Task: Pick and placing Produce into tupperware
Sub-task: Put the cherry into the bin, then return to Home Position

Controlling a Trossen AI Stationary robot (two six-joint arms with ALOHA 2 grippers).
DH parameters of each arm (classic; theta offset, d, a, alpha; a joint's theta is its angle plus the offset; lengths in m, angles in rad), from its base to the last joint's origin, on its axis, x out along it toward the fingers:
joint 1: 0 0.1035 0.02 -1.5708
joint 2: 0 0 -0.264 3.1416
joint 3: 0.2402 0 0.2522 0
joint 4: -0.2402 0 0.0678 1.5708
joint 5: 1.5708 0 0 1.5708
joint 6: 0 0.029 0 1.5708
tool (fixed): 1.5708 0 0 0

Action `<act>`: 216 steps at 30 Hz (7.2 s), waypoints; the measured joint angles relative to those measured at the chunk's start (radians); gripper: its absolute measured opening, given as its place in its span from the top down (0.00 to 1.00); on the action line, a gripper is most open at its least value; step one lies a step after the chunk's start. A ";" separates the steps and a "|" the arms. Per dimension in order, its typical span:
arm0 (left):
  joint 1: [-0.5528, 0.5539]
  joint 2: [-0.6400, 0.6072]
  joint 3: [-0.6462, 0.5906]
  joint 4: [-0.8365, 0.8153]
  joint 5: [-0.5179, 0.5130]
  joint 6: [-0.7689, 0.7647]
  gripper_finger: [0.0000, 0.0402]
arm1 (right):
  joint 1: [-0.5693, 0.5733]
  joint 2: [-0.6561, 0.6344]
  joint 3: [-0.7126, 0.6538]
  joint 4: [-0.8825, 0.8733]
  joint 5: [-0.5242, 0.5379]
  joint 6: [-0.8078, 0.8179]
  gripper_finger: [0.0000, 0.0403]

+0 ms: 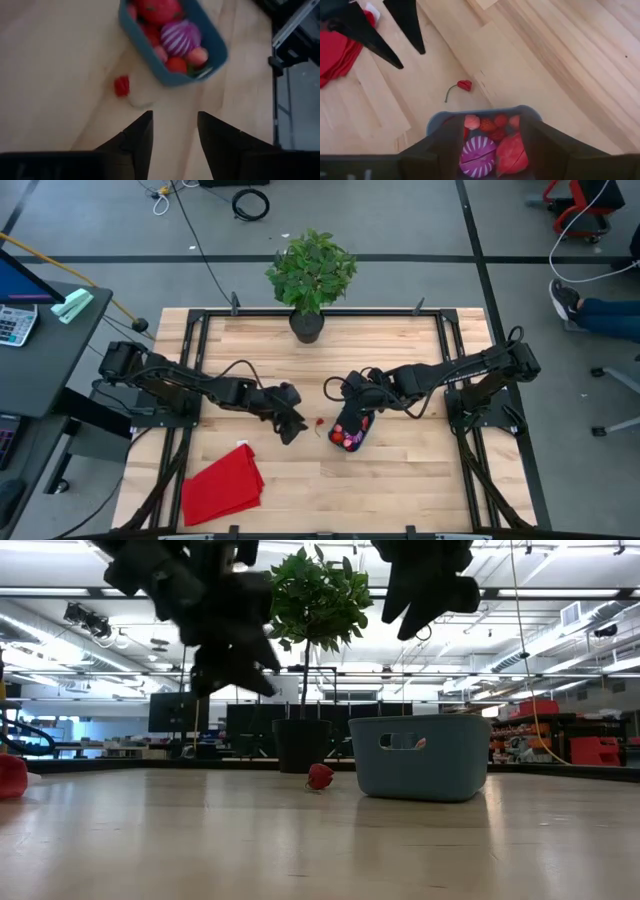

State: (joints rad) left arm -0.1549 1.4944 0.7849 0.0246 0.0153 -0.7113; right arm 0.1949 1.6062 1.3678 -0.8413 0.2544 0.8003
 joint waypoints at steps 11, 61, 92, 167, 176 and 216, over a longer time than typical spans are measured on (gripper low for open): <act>0.000 0.158 0.000 0.090 -0.059 0.032 0.56 | -0.001 0.000 0.000 0.017 0.002 0.035 0.50; 0.013 0.399 0.005 0.344 -0.223 0.204 0.39 | -0.001 0.001 0.000 0.061 0.003 0.036 0.50; 0.018 0.187 -0.001 0.381 -0.197 0.199 0.85 | 0.019 0.001 0.000 -0.094 -0.026 0.102 0.51; 0.115 -0.906 0.578 -0.825 0.142 0.226 0.70 | 0.311 -0.917 0.027 -0.341 0.410 -0.280 0.51; 0.115 -1.122 0.560 -0.797 0.128 0.353 0.69 | 0.310 -1.113 -0.145 -0.205 0.464 -0.300 0.51; 0.126 -1.483 -0.353 0.028 0.244 0.484 0.66 | -0.122 -1.356 -1.104 0.952 0.052 -0.456 0.51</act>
State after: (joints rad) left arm -0.0292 0.0113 0.4320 0.0524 0.2589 -0.2273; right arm 0.0731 0.2499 0.2642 0.1104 0.3062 0.3444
